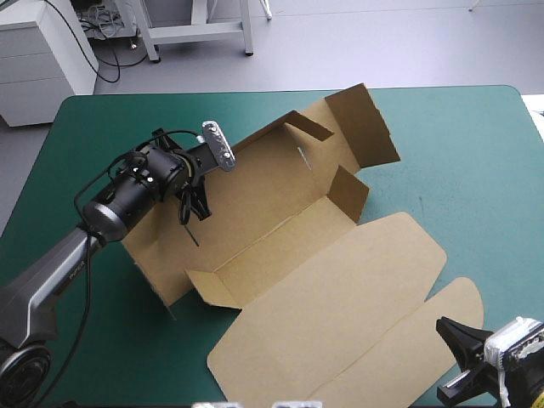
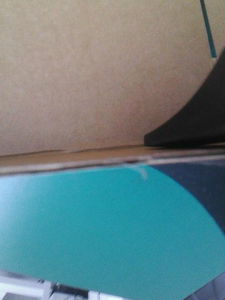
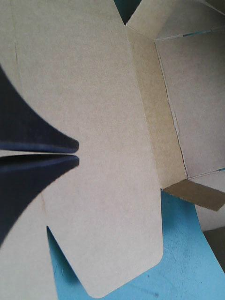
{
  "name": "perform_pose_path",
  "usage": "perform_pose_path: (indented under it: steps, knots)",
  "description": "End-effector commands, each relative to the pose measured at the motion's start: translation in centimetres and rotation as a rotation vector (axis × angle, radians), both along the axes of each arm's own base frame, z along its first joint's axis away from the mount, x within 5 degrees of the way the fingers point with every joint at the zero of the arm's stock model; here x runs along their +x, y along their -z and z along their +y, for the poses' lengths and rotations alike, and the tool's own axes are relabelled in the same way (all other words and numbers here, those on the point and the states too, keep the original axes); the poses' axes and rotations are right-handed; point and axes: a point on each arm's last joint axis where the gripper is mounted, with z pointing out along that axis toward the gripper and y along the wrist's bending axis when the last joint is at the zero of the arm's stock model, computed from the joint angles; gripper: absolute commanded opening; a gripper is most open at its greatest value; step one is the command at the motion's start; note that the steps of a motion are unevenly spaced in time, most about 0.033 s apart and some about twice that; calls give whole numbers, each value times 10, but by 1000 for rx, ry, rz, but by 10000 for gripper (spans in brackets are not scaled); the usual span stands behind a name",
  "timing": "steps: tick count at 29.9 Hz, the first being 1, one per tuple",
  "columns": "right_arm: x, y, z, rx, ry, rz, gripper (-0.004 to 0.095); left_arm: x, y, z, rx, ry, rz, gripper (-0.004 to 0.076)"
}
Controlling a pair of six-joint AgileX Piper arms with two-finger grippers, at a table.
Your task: Fold the box
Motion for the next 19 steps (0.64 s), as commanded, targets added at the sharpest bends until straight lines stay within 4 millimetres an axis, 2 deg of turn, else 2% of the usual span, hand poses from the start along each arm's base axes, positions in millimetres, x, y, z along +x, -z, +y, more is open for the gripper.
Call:
perform_pose_path:
  steps: [1, 5, 8, 14, 19]
  knots:
    - [2, -13, 1, 37, 0, -67, -12, -10, -34, -20, 8, 123, -206, -8]
    - [2, -13, 1, 37, 0, -67, -12, -20, -39, -44, 20, 232, -283, -8]
    - [2, -13, 1, 37, 0, -67, -12, -31, -38, -59, 22, 282, -277, -8]
    - [2, -13, 1, 37, 0, -67, -12, -50, -22, -85, 58, 401, -325, -8]
    - [2, -13, 1, 35, 1, -68, -12, -64, -7, -92, 111, 436, -419, -8]
